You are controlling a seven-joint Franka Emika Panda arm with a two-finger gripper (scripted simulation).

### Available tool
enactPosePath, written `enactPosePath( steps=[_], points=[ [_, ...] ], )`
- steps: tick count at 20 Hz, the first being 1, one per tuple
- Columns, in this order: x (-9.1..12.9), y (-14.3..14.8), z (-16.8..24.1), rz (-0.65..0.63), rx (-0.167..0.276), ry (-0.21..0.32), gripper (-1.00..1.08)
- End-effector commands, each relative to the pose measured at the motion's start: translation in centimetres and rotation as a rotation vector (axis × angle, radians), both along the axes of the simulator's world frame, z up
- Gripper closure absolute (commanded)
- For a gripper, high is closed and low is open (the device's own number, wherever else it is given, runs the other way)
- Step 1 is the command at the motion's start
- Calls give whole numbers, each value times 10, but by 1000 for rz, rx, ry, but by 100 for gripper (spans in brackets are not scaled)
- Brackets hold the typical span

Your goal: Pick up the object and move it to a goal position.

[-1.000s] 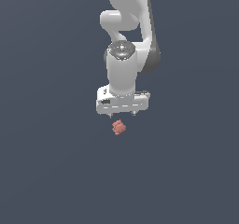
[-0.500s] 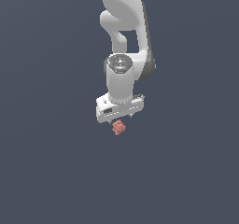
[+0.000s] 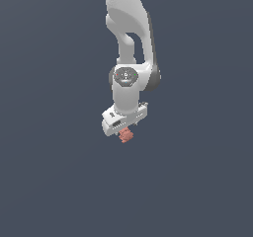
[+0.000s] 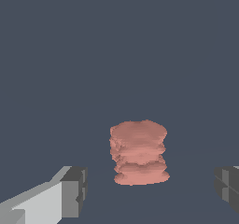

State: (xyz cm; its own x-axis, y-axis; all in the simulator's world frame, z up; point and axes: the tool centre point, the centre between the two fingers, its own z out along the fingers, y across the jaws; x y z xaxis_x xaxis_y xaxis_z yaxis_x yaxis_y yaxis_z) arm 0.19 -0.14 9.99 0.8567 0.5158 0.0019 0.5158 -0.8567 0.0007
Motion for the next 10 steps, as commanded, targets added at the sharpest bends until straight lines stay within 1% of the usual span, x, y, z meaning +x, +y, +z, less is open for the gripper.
enactPosePath(
  steps=[1,5,10],
  points=[
    [-1,-1,-4,31,0,1,-92],
    [-2,-1,-8,55,0,2,-92],
    [-2,-1,-10,53,0,2,-92]
  ],
)
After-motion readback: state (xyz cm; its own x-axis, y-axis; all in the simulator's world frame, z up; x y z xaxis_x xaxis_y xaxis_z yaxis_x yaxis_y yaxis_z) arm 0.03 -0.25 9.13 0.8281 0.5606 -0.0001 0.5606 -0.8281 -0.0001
